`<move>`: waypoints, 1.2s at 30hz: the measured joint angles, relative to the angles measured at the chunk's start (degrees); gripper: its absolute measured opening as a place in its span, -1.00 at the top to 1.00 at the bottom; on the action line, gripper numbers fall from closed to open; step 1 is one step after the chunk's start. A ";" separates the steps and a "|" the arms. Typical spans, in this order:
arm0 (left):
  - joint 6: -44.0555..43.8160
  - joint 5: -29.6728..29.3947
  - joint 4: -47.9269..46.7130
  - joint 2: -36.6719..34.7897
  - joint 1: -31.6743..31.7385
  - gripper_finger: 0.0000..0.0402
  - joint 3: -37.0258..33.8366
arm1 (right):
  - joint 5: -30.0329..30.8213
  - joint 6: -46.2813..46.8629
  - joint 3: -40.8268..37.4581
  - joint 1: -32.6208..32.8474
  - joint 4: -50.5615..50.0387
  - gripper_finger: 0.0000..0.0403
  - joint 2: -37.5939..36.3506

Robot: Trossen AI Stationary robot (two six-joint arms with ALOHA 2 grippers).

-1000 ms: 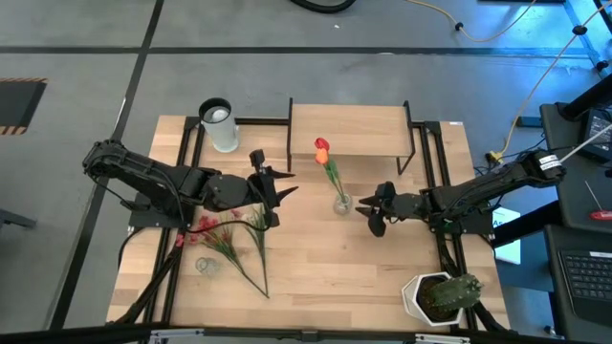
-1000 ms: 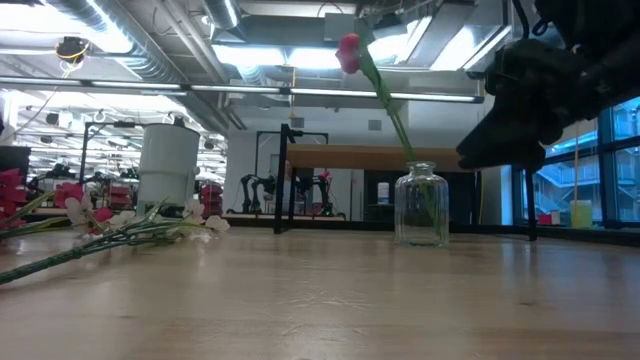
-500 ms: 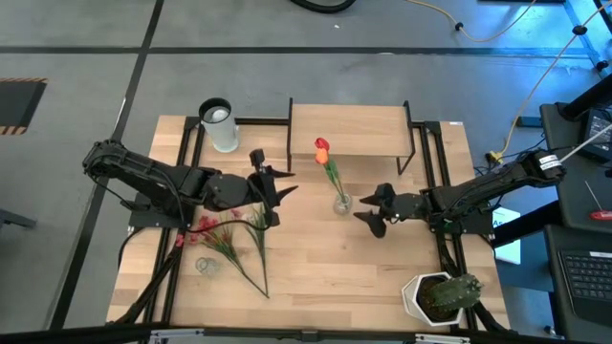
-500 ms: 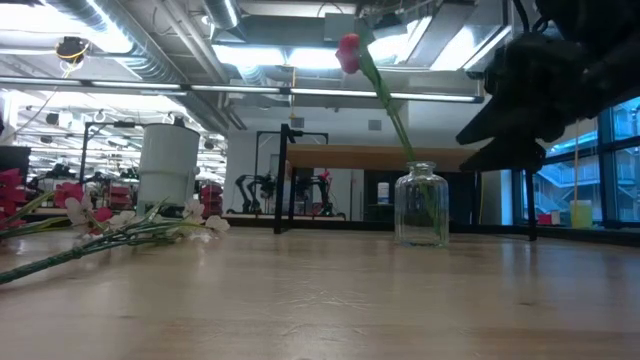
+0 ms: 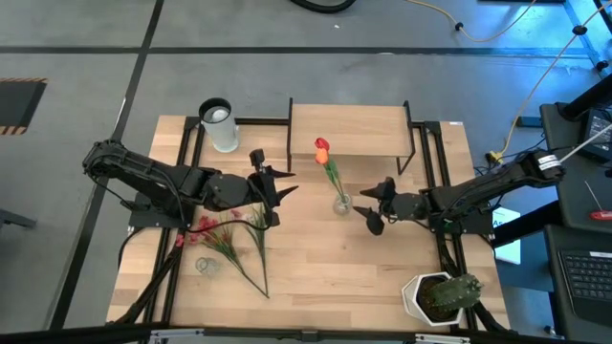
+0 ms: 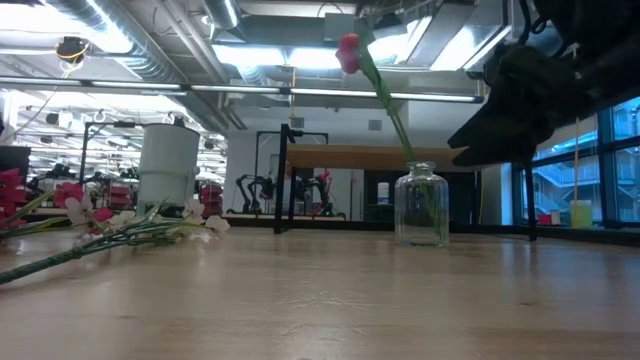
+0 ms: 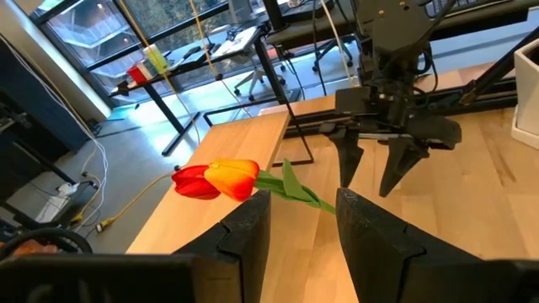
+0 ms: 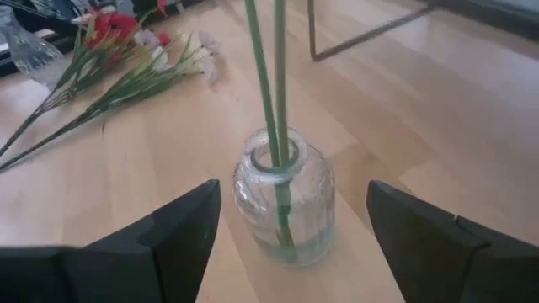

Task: Pick and place flowers into a vace then onto a shelf
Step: Put the flower vase on the shelf

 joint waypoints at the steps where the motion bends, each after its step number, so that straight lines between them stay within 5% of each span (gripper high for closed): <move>1: 0.00 0.00 0.00 0.00 0.00 0.35 0.00 | 0.05 -0.93 0.00 0.00 1.12 -0.49 0.65; 11: 0.00 0.00 0.00 0.00 0.00 0.35 0.00 | 0.76 -6.67 0.00 -0.41 12.66 -0.49 9.16; 20: 0.00 -0.02 0.00 0.00 0.00 0.35 0.00 | 2.46 -9.26 4.01 -2.68 13.06 -0.49 15.54; 27: 0.02 -0.02 -0.01 0.00 0.01 0.35 0.00 | -1.98 -7.73 6.49 -3.97 12.79 -0.48 20.23; 36: 0.02 -0.04 -0.04 0.00 0.01 0.35 0.00 | -2.14 -4.78 6.64 -4.04 12.18 -0.21 20.84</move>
